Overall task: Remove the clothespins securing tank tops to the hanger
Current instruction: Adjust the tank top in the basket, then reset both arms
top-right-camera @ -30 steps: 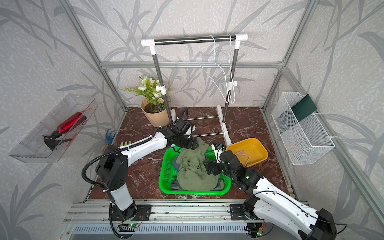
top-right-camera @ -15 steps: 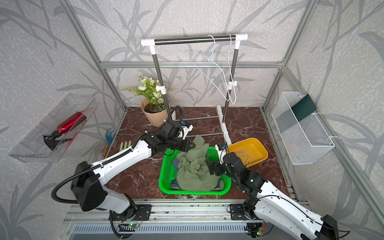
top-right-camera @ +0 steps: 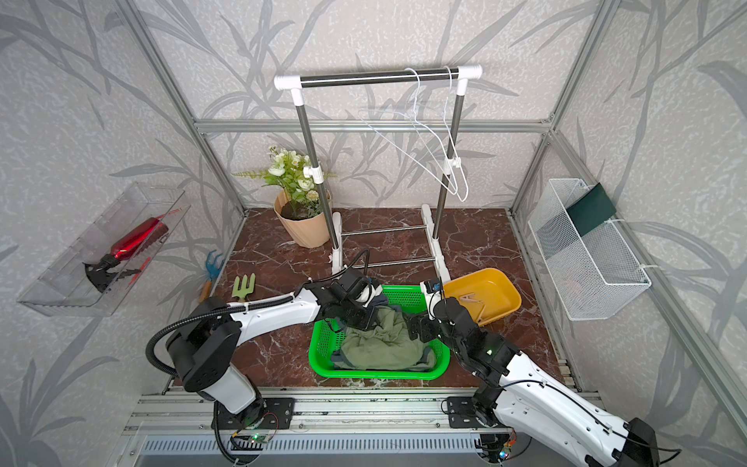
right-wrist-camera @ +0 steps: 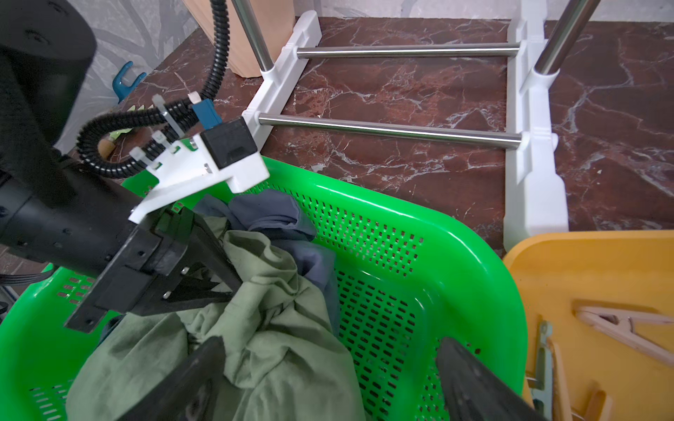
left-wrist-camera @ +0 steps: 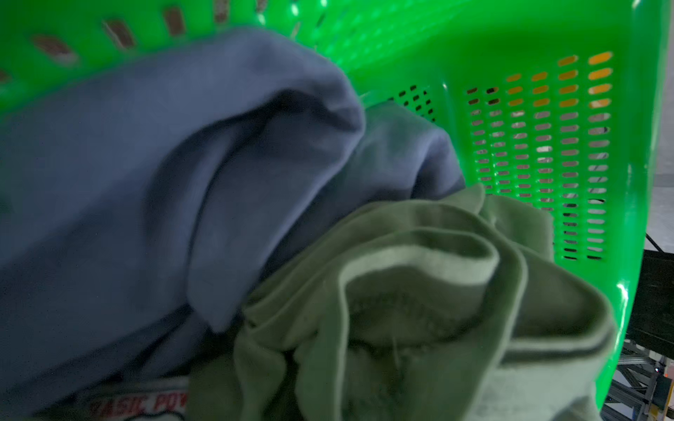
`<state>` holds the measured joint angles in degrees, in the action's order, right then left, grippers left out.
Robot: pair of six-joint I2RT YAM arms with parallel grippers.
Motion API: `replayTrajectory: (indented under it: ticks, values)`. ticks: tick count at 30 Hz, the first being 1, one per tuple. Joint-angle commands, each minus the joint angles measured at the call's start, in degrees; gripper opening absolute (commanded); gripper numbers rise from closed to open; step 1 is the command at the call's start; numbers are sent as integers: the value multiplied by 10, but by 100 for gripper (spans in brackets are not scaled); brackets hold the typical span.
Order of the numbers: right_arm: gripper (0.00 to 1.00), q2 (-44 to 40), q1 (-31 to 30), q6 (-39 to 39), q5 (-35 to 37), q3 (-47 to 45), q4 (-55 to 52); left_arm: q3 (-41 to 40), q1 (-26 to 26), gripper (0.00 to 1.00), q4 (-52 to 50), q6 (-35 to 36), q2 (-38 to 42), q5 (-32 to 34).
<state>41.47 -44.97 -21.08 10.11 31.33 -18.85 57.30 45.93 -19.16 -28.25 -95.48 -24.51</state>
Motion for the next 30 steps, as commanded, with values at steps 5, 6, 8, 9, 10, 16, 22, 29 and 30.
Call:
replayTrajectory:
  ticks: [5,6,8,9,10,16,22,29,30]
  values:
    - [93,-20,-3,8,33,3,-38,11,10,30,-26,12,-16,91]
    - [94,-25,-3,10,36,4,-43,16,13,46,-39,15,-3,99]
    - [95,-38,-2,15,44,12,-55,36,26,66,-84,25,28,131]
    - [96,-43,-2,18,49,18,-65,48,34,73,-111,29,48,155]
    - [97,-49,-2,22,55,25,-78,60,41,78,-136,33,73,176]
    - [100,-105,12,50,107,71,-141,83,44,99,-196,22,224,259]
    - [99,-116,111,87,103,93,-162,93,-10,99,-240,16,333,350]
    - [99,-18,404,86,-44,33,20,-68,-120,99,-4,133,382,542]
    - [99,9,433,92,-49,15,67,-100,-141,99,54,161,380,560]
